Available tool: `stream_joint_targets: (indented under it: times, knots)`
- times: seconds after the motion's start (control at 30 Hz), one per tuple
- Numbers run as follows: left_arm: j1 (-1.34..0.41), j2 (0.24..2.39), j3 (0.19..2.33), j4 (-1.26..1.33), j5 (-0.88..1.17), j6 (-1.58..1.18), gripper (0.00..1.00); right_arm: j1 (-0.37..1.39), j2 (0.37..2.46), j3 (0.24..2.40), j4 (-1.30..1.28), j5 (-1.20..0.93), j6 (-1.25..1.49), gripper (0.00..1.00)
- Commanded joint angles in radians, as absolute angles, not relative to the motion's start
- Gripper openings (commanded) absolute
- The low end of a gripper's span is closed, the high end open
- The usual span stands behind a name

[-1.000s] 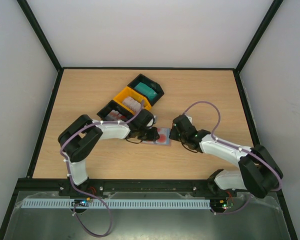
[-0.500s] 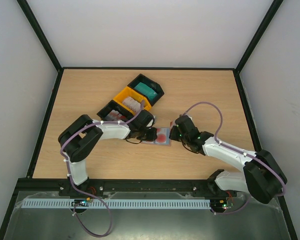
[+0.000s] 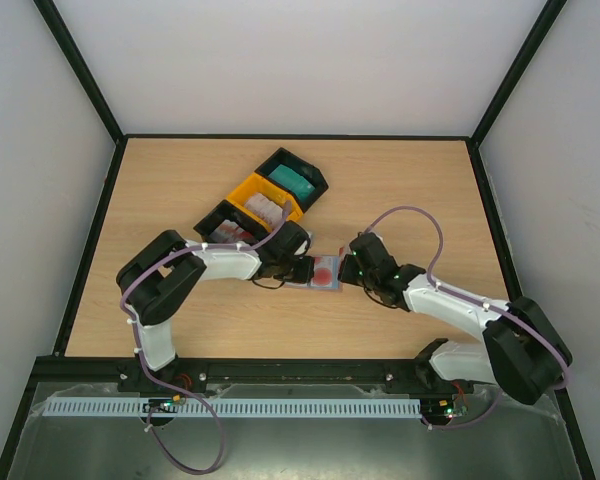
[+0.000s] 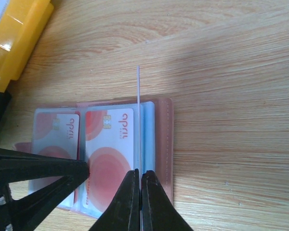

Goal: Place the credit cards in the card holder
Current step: Insert the credit card into the card holder.

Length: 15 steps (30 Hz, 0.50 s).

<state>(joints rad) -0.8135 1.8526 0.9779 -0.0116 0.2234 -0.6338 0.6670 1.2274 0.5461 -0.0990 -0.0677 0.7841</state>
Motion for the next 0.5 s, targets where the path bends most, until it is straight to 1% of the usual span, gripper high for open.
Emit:
stream_joint_targets:
  times: [0.0,0.23,0.47]
  knots:
    - [-0.808,1.897,0.928,-0.101,0.139,-0.617,0.02,0.667,1.255,0.529,-0.076,-0.073,0.759,0.02]
    - [-0.8,1.914,0.927,-0.094,0.155,-0.613,0.02,0.667,1.273,0.508,-0.032,-0.117,0.757,0.02]
    - [-0.794,1.914,0.923,-0.09,0.166,-0.612,0.06,0.668,1.286,0.49,0.019,-0.155,0.774,0.02]
